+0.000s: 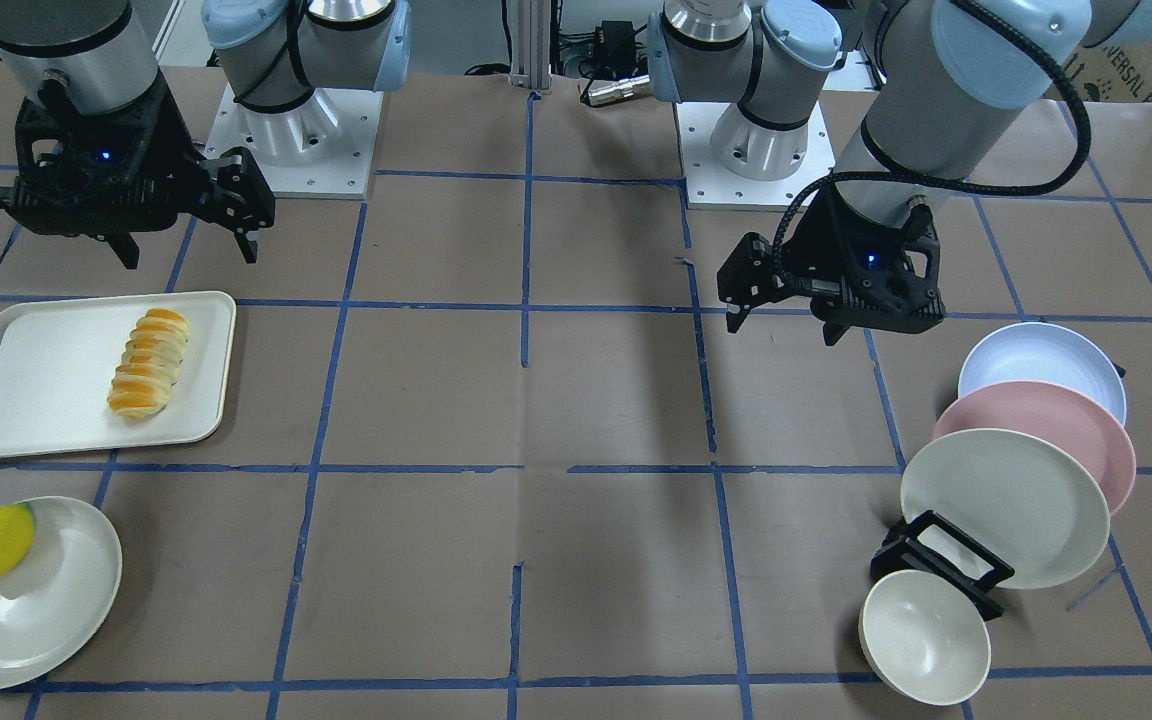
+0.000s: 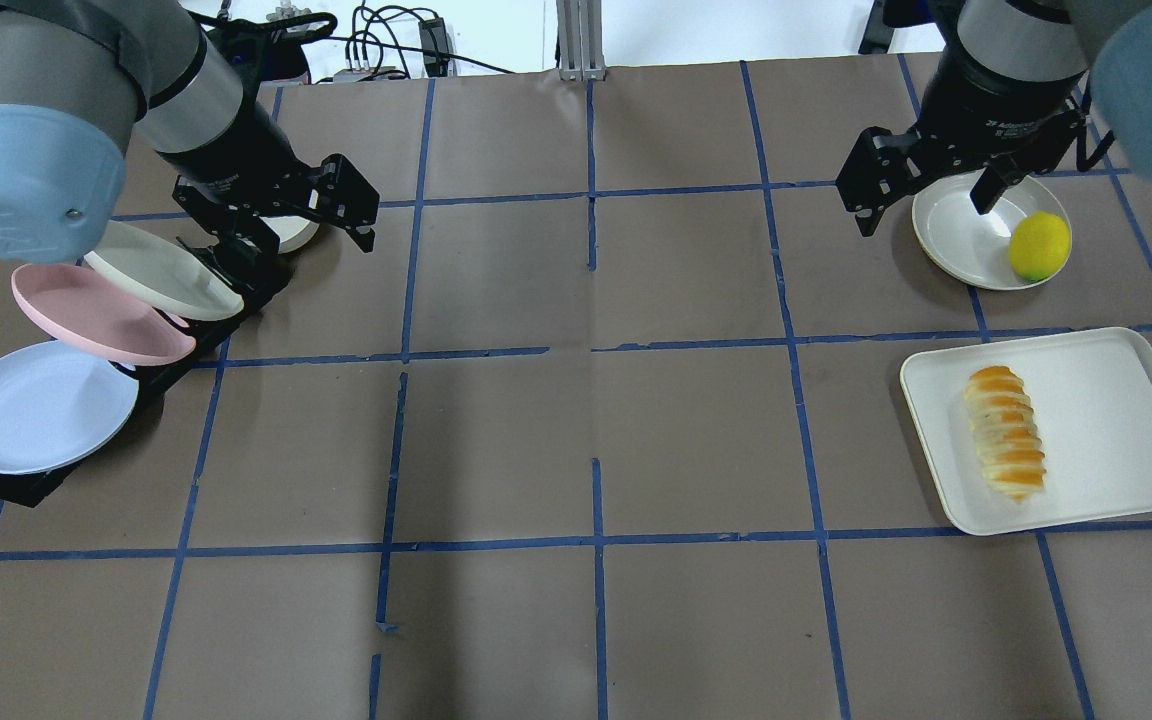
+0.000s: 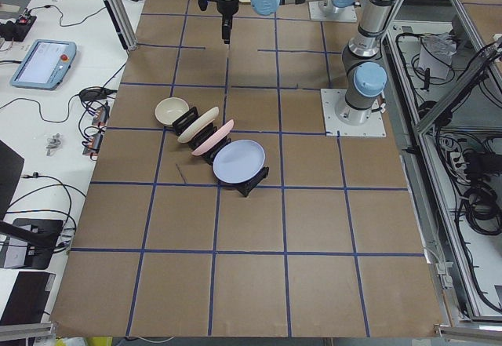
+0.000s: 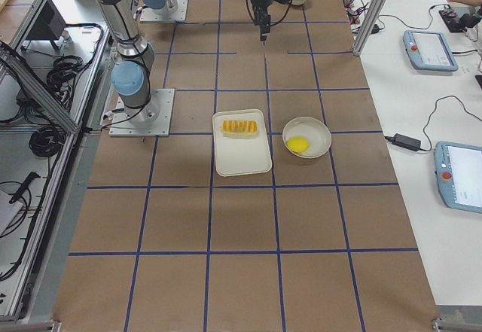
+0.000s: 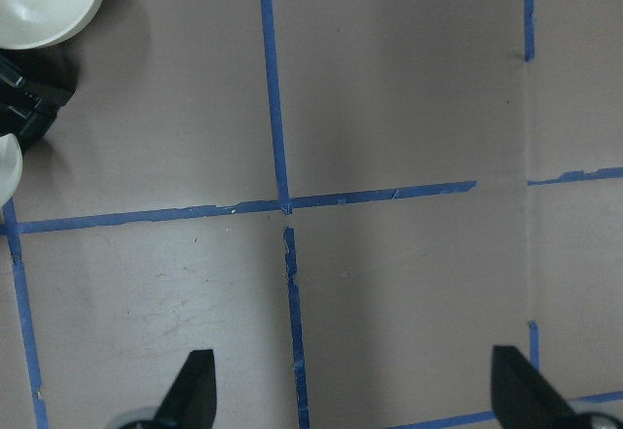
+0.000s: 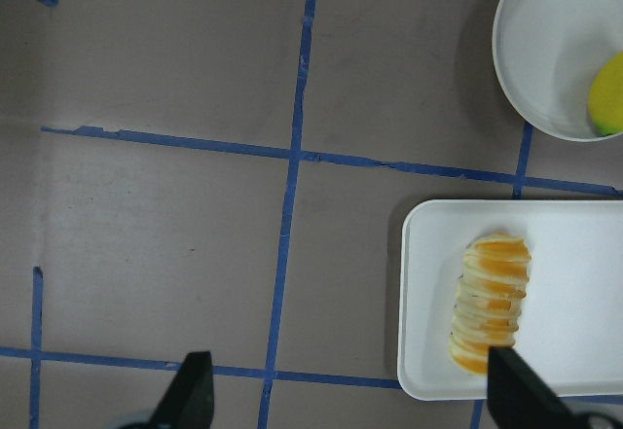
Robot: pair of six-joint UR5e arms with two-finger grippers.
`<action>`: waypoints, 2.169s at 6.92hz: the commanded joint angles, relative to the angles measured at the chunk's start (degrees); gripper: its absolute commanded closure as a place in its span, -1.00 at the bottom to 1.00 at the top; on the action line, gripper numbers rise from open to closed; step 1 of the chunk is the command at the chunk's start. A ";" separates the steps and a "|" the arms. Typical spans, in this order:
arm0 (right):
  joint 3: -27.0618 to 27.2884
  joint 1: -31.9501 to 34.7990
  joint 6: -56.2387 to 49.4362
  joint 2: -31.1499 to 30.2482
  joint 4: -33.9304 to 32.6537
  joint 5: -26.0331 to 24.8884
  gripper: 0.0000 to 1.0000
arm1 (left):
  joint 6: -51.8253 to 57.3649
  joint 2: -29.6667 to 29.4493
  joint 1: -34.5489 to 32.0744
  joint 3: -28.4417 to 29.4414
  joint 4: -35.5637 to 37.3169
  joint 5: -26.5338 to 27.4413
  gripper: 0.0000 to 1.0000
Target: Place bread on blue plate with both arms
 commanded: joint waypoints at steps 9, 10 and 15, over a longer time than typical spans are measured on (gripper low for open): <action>13.49 -10.51 -11.48 -1.84 -11.80 -1.31 -0.94 | 68.07 -7.01 51.42 1.85 -6.71 1.11 -1.00; 20.08 -15.85 -11.67 -2.55 -16.99 -3.15 -0.99 | 68.08 -11.48 51.42 2.89 -6.10 -0.29 -1.00; 27.17 -23.29 -11.50 0.25 -20.82 -2.38 -0.99 | 67.30 -27.69 48.97 13.62 -5.83 -1.71 -1.00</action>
